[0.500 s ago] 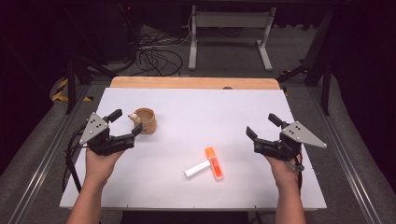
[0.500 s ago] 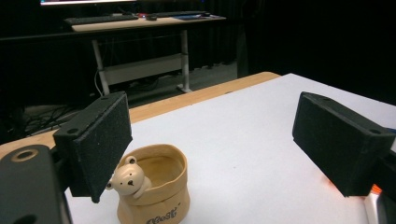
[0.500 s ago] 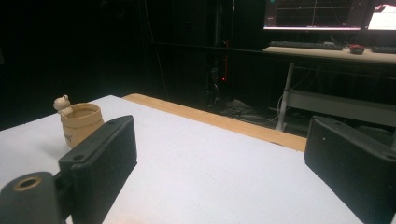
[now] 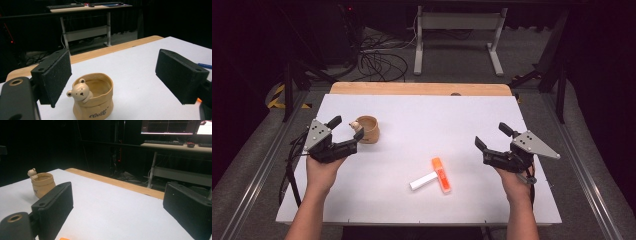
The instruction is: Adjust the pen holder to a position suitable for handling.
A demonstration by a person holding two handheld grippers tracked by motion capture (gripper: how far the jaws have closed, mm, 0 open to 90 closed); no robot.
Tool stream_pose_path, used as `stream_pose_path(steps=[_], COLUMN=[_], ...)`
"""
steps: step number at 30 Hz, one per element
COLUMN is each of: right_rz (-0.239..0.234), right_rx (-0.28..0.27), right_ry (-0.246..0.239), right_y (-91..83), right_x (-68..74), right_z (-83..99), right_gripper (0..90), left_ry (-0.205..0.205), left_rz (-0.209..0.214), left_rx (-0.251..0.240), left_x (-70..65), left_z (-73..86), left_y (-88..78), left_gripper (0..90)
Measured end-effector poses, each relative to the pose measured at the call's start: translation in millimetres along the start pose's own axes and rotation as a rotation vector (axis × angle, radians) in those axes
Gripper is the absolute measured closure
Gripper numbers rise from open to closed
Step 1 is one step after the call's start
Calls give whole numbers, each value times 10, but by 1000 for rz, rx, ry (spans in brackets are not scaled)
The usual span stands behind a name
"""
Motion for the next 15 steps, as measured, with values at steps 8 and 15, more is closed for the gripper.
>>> stream_pose_path(steps=[8,15], right_rz=[11,13], right_rx=[3,9], right_ry=[1,1], right_y=[-17,-3], right_x=[-7,3], right_z=[1,11], right_gripper=[100,100], left_ry=[-13,-10], left_rz=[-23,-66], left_rx=[15,19], left_x=[71,135], left_z=[68,106], left_y=[98,191], left_gripper=[178,205])
Point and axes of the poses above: each handheld gripper's, and its own axes: y roughly forward along the jaws, z roughly out of its underside, x roughly to its left, the point moved 4 cm from there along y, roughly forward along the jaws, and after that the axes turned 12 degrees about -y, right-handed, at the moved point
